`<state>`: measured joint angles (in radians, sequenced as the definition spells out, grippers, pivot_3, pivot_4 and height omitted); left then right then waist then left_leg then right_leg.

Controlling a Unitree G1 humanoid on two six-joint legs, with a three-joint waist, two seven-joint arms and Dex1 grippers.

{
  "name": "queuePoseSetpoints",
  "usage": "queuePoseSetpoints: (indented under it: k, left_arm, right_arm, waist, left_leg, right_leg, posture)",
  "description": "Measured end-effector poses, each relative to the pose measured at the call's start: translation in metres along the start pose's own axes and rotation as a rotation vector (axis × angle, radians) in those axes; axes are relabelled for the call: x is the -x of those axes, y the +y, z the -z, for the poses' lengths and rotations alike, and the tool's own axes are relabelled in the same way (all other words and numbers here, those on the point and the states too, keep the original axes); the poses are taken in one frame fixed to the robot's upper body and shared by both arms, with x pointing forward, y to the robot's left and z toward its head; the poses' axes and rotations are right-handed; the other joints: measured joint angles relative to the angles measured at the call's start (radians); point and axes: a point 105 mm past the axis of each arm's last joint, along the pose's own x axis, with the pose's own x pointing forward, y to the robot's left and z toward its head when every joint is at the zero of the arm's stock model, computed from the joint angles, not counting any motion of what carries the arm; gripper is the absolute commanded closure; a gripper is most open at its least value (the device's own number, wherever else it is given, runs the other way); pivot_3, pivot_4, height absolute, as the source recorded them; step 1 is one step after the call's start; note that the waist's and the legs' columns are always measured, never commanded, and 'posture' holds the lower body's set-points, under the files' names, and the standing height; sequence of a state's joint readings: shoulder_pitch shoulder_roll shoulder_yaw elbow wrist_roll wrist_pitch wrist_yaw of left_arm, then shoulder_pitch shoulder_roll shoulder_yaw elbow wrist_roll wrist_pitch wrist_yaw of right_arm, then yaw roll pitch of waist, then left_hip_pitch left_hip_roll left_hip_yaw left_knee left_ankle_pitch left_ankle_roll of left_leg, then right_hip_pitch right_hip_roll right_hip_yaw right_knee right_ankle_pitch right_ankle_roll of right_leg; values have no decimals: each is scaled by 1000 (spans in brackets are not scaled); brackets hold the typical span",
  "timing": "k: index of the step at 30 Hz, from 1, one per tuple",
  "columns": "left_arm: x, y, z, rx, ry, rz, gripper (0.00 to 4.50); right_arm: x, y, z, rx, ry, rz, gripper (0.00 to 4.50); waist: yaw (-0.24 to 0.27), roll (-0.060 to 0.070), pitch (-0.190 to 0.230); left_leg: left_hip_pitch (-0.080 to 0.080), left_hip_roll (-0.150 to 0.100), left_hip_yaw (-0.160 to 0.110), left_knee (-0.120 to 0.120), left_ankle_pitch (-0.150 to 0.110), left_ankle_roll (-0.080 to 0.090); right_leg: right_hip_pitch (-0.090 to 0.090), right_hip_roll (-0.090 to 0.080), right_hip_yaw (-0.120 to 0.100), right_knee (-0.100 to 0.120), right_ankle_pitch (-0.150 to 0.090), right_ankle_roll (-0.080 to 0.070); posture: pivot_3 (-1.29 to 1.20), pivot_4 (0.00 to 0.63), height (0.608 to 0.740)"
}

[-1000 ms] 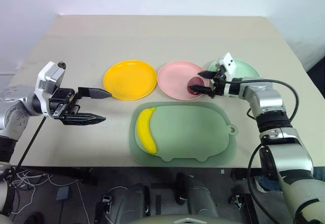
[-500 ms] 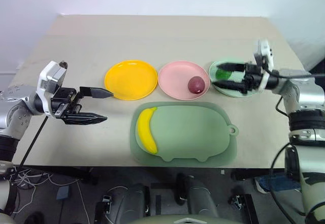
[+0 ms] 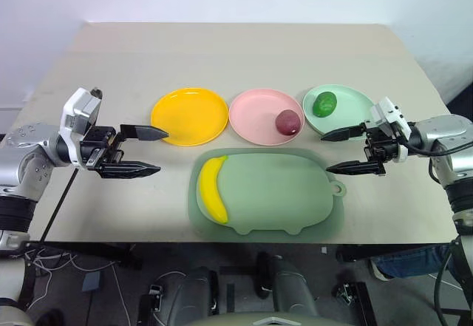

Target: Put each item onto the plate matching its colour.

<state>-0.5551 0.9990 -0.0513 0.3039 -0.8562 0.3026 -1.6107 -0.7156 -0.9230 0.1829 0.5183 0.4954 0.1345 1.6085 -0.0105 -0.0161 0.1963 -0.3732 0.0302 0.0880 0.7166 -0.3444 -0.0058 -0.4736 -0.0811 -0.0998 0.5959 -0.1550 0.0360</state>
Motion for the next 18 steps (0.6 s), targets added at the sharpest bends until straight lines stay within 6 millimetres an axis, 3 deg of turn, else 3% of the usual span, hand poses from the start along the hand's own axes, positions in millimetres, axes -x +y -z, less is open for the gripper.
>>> queuePoseSetpoints:
  k: [6, 10, 14, 18]
  left_arm:
    - [-3, 6, -2, -13, -6, -14, 0]
    - [-12, 31, -7, -38, -16, -126, 0]
    - [-21, 48, -8, 39, -31, -206, 0]
    - [-37, 52, -1, 180, -14, -238, 0]
  right_arm:
    - [0, 0, 0, -2, -2, -2, 77]
    - [0, 0, 0, -17, -6, -3, 77]
    - [0, 0, 0, -22, -7, -3, 77]
    - [1, 0, -1, -22, -11, 2, 77]
  waist:
    - [3, 0, 0]
    - [13, 0, 0]
    - [19, 0, 0]
    - [21, 0, 0]
  left_leg:
    - [0, 0, 0, 1, 0, 0]
    - [0, 0, 0, 2, 0, 0]
    - [0, 0, 0, 1, 0, 0]
    - [0, 0, 0, 2, 0, 0]
  right_leg:
    - [0, 0, 0, 0, 0, 0]
    - [1, 0, 0, 0, 0, 0]
    - [1, 0, 0, 1, 0, 0]
    - [1, 0, 0, 1, 0, 0]
  posture:
    - [0, 150, 740]
    - [0, 150, 740]
    - [0, 150, 740]
    - [0, 150, 740]
